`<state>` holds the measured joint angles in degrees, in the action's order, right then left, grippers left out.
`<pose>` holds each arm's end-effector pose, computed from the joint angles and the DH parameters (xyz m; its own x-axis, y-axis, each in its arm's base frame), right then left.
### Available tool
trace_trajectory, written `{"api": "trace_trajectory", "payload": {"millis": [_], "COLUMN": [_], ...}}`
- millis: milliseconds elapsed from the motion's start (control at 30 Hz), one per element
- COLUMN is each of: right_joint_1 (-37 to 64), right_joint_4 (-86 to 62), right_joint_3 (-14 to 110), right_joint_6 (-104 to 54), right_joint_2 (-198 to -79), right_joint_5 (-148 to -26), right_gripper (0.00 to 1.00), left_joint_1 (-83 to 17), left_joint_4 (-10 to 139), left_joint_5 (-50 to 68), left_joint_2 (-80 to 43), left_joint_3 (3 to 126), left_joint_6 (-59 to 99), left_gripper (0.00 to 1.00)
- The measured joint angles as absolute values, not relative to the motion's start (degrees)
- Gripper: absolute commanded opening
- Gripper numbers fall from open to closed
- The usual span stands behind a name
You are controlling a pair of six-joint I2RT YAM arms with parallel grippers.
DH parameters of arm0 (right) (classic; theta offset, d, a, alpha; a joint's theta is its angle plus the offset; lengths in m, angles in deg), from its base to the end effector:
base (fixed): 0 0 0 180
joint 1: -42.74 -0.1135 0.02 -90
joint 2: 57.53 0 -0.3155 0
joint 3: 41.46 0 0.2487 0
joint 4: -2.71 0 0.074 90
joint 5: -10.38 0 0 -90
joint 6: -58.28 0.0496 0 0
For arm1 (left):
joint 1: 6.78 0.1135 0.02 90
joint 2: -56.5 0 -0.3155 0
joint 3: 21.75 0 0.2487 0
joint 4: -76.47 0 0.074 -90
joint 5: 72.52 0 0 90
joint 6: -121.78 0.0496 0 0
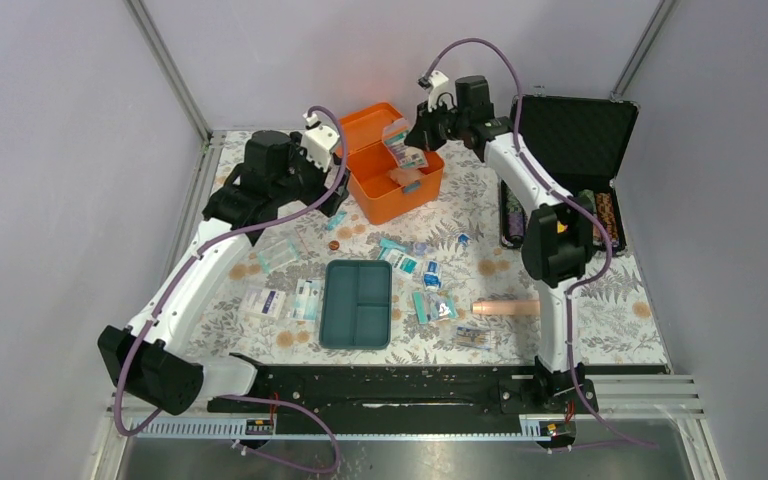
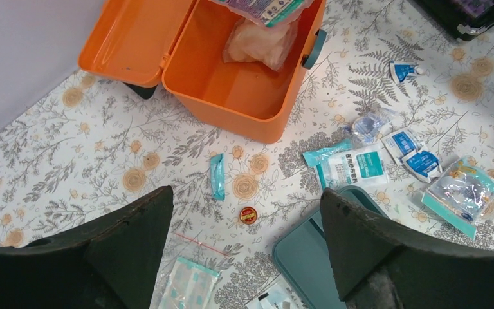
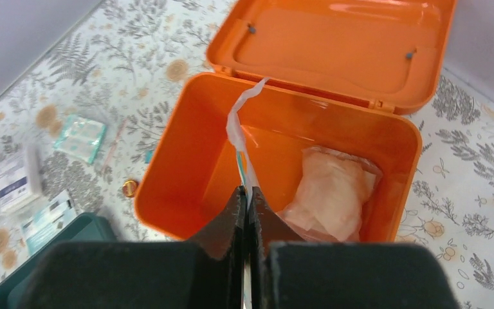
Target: Organize the medicine kit
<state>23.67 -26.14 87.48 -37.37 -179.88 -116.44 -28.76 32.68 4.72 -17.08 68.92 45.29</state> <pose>0.5017 0.2049 0.3655 -0.2789 -0.1798 -0.9433 -0.8172 0.5604 0.1348 0.2536 -0.1142 0.4342 -0.2771 0.3576 -0.8918 0.6302 0.7683 0.1122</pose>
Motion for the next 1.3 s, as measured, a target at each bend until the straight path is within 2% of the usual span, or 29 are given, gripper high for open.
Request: {"api": "trace_trajectory", "payload": {"millis": [300, 933, 1300], "right_joint_1": [23.12, 20.28, 20.17], "right_joint_4": [-36.40, -41.01, -41.29], "right_joint_3": [98.17, 102.63, 104.55], "right_joint_6": [-36.46, -36.37, -37.33], "right_joint_2": [-190.56, -197.62, -199.13], "right_joint_5": [-109.60, -99.59, -93.99], "right_gripper": [0.00, 0.00, 0.41], "left_joint_1": [-26.66, -25.48, -25.37], "left_joint_4": [32.79, 32.16, 32.14], "left_joint_5": [6.73, 7.80, 8.57], "left_joint_2": [-17.03, -17.03, -16.90], "left_joint_3": [68.44, 67.57, 67.41], "left_joint_6": [45.25, 45.25, 45.25], "left_gripper": [0.84, 0.84, 0.84]}}
